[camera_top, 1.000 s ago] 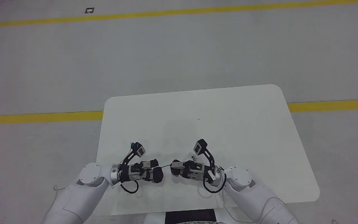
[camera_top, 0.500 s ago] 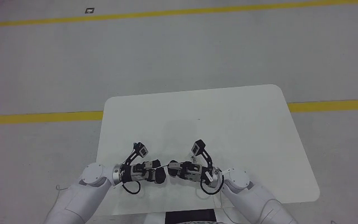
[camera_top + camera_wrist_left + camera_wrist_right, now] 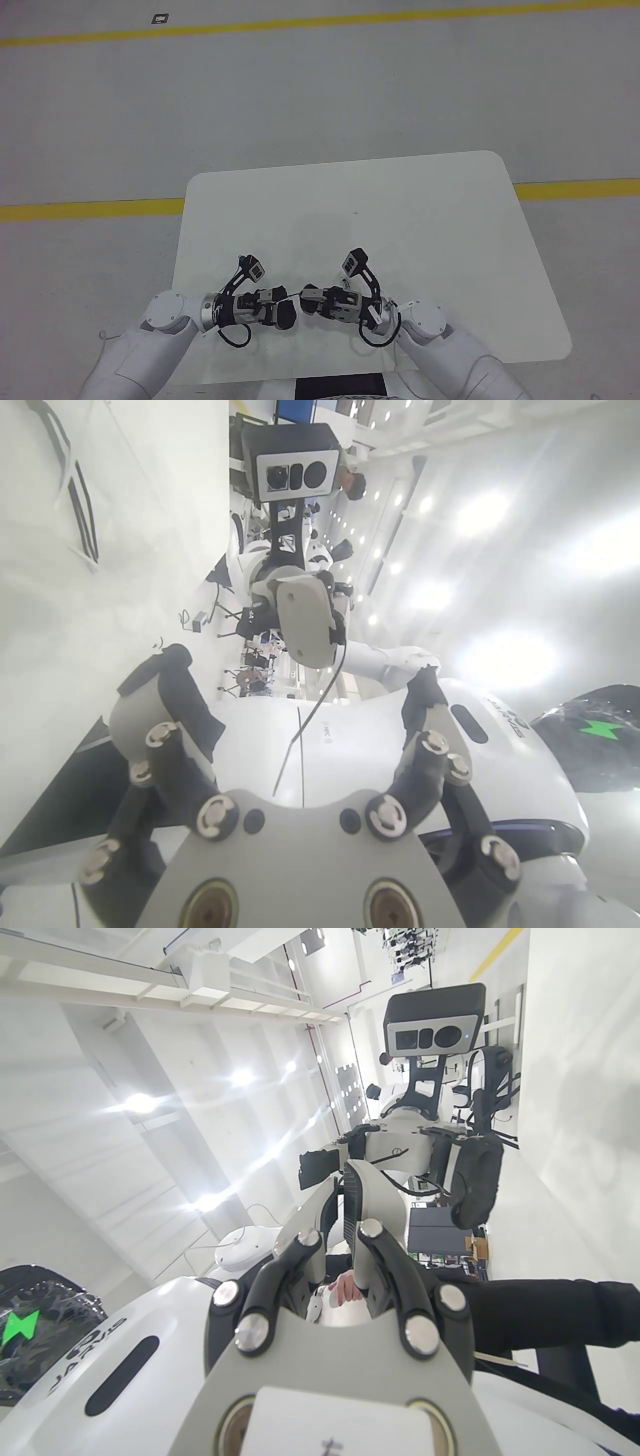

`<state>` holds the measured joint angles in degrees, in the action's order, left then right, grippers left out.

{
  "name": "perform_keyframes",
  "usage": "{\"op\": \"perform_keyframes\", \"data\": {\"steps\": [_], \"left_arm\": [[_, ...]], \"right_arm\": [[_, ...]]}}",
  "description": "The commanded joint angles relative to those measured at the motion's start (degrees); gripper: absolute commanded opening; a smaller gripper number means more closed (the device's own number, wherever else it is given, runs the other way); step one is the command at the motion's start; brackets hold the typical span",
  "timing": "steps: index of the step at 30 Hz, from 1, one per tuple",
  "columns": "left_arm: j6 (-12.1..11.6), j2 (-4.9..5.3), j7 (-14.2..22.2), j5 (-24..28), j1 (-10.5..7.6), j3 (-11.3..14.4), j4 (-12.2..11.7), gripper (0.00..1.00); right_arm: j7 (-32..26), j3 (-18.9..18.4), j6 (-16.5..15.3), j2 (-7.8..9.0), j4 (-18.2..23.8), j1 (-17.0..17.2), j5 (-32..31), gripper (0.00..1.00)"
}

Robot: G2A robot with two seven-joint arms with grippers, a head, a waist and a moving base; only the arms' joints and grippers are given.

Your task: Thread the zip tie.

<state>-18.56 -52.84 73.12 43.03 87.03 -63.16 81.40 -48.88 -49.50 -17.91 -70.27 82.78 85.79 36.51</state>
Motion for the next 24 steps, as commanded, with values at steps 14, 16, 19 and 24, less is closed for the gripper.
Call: {"op": "perform_keyframes", "data": {"steps": [14,16,19,24], "left_arm": [[-0.39,0.09,0.65,0.0,-0.69,0.6,-0.8,0.47],[-0.44,0.11,0.77,-0.16,-0.78,0.73,-0.95,0.42],[-0.47,0.15,0.83,-0.31,-0.91,0.85,-1.02,0.38],[-0.56,0.23,0.91,-0.64,-1.04,0.99,-1.03,0.26]], "right_arm": [[0.71,-0.05,1.21,0.04,-1.53,-0.73,-2.21,0.0],[0.82,-0.37,1.53,0.19,-1.38,-0.66,-3.0,0.0],[0.73,-0.69,2.33,0.42,-0.99,-0.68,-4.49,0.0],[0.35,-1.09,3.67,0.79,-0.37,-0.85,-7.03,0.0]]}}
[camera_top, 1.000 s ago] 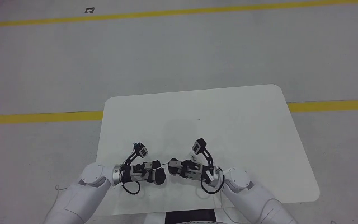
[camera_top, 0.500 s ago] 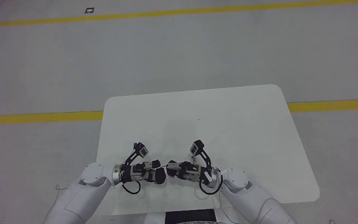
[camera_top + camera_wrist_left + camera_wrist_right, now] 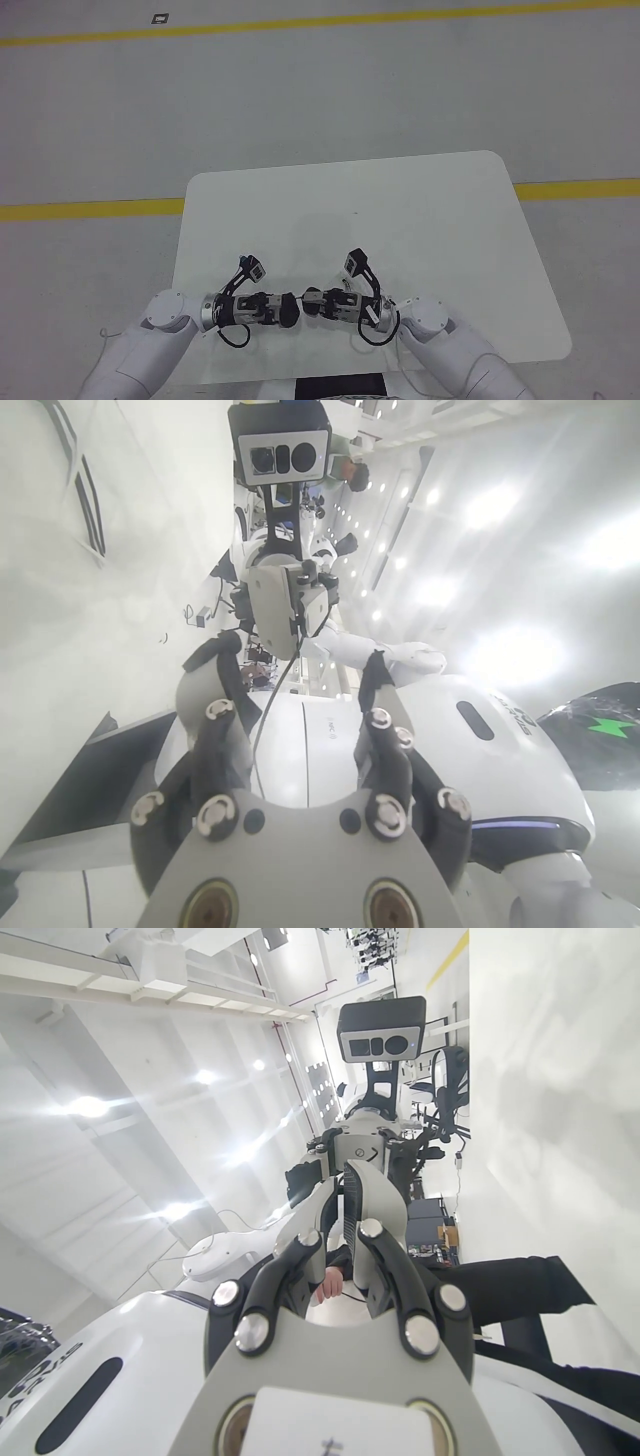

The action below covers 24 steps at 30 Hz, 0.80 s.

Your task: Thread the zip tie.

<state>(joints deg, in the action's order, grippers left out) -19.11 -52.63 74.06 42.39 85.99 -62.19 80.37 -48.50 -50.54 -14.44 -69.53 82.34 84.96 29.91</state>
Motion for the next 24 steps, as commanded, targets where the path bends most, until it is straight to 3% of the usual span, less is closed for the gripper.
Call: {"op": "perform_keyframes", "data": {"steps": [1,6,16,24], "left_arm": [[-0.04,0.03,-0.02,0.04,0.01,0.05,0.0,0.25],[-0.11,0.1,-0.01,-0.07,0.07,0.23,-0.03,0.2],[0.0,0.32,-0.33,-0.61,0.2,0.4,0.14,0.23],[-0.03,0.49,-0.71,-0.46,0.43,0.39,0.38,0.19]], "right_arm": [[-0.13,-0.17,0.51,0.16,0.25,-0.03,-1.05,0.0],[-0.46,-0.71,1.31,0.56,0.97,0.19,-2.83,0.0],[-2.59,-1.7,2.85,1.41,2.5,0.54,-5.35,0.0],[-2.91,-1.18,3.01,1.56,3.1,0.7,-5.62,0.0]]}}
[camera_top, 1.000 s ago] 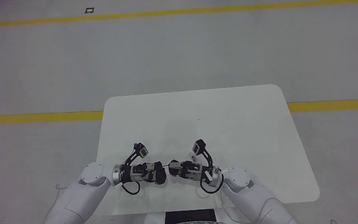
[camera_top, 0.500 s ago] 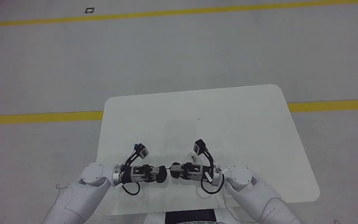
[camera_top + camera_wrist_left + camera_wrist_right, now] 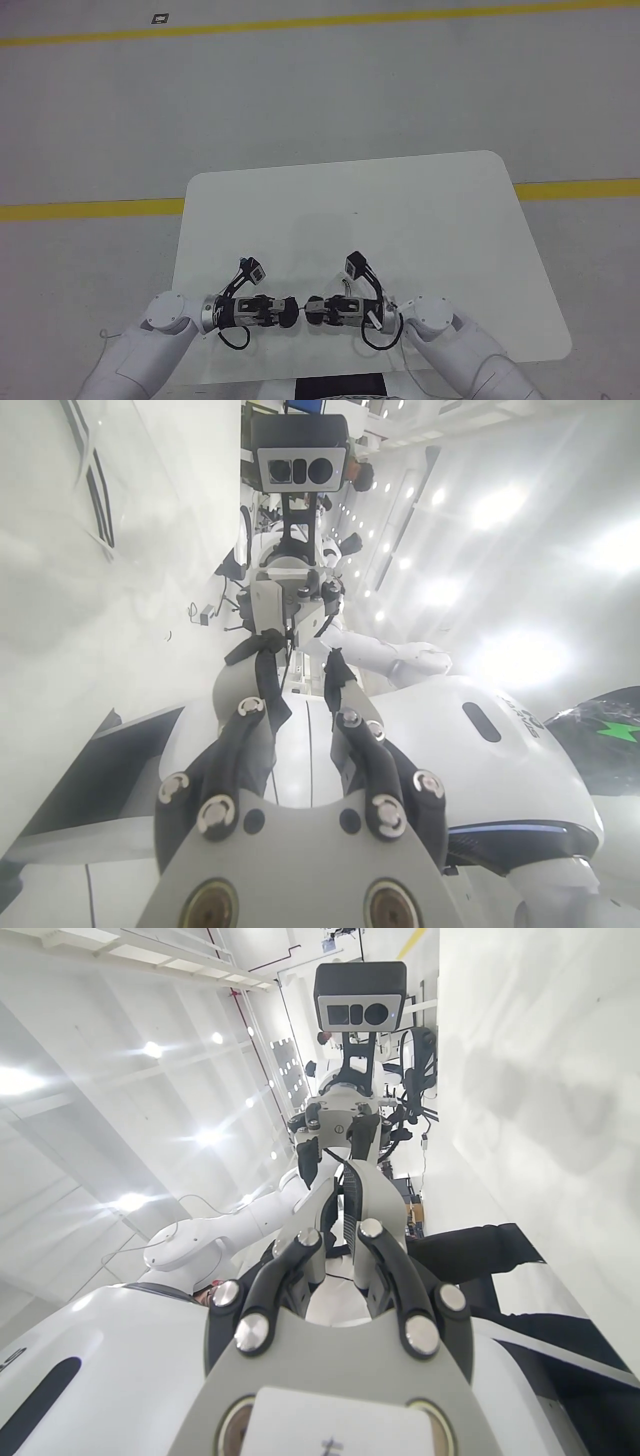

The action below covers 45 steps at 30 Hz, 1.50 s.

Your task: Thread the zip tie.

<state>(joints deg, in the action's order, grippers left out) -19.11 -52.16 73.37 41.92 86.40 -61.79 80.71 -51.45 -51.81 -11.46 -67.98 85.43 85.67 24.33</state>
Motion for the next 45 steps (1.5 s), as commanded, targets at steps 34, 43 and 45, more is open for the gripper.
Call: {"op": "perform_keyframes", "data": {"steps": [34,43,45], "left_arm": [[0.21,0.72,-0.7,-0.58,0.74,0.39,1.06,0.08],[0.17,0.79,-0.9,-0.55,0.56,0.75,0.97,0.05],[0.15,0.82,-0.99,-0.56,0.55,0.77,0.95,0.0]], "right_arm": [[1.54,2.36,0.54,0.01,-0.18,-0.6,0.71,0.0],[1.62,2.52,0.74,0.1,0.0,-0.73,0.83,0.0],[1.62,2.54,0.82,0.12,-0.01,-0.81,0.9,0.0]]}}
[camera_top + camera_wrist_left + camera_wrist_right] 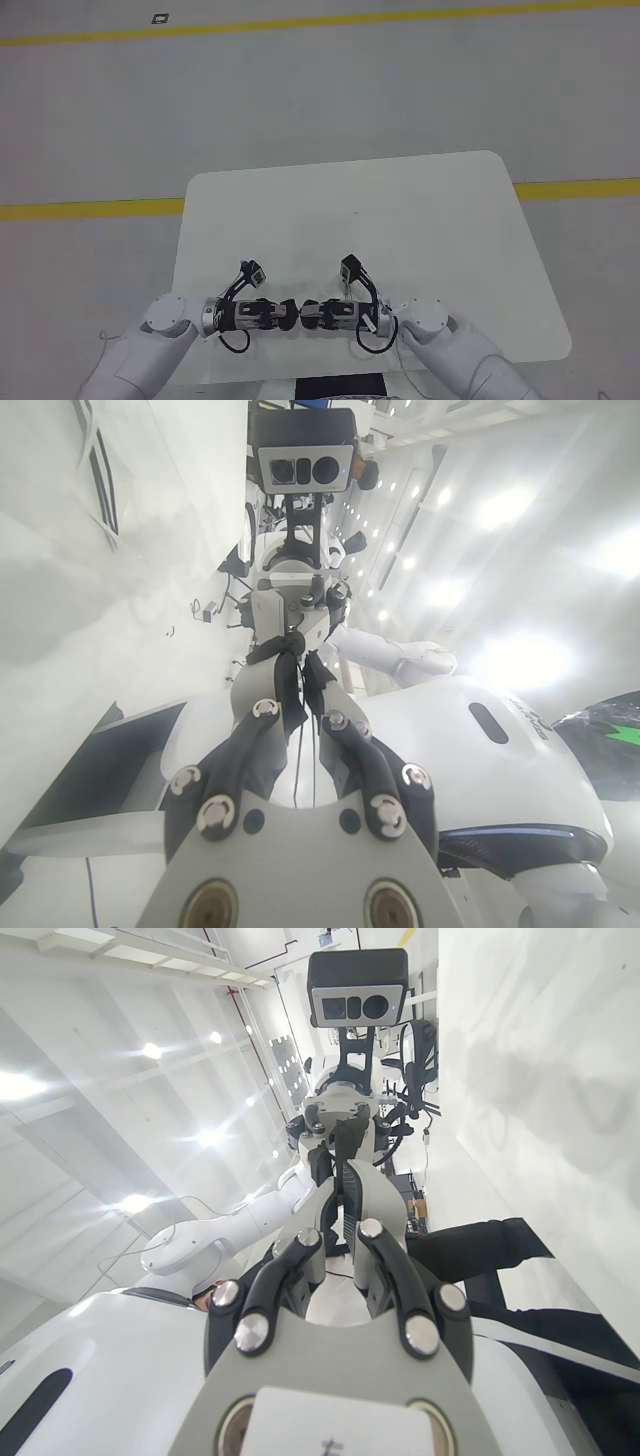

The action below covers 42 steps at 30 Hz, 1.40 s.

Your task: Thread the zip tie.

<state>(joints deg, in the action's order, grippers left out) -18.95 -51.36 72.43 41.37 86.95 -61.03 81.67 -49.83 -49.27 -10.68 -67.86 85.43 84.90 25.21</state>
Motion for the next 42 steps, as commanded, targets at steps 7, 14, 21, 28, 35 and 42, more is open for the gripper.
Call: {"op": "perform_keyframes", "data": {"steps": [7,14,21,28,35,42], "left_arm": [[0.01,0.1,0.05,0.18,-0.25,0.11,-0.43,0.0],[-0.34,0.19,0.32,0.73,-0.63,-0.06,-1.05,0.0],[-0.53,0.27,0.53,1.37,-0.9,-0.51,-1.53,0.0],[-0.53,0.16,1.44,1.15,-1.7,-0.41,-0.21,0.0],[-0.53,0.14,0.1,-0.47,-1.93,-0.34,0.06,0.0],[-0.53,-0.57,3.12,-5.03,-0.52,-5.26,3.97,0.0]], "right_arm": [[0.1,0.0,0.15,0.06,-0.3,-0.28,0.39,0.0],[1.34,-1.51,-0.9,0.39,-0.81,0.16,1.02,1.0],[3.84,-4.61,-2.59,1.2,0.04,1.39,-0.67,1.0],[5.17,-4.81,-3.23,1.21,0.61,1.86,-0.88,1.0],[5.17,-4.81,-3.23,1.21,0.61,1.86,-0.88,1.0],[5.17,-4.81,-3.23,1.21,0.61,1.86,-0.88,1.0]]}}
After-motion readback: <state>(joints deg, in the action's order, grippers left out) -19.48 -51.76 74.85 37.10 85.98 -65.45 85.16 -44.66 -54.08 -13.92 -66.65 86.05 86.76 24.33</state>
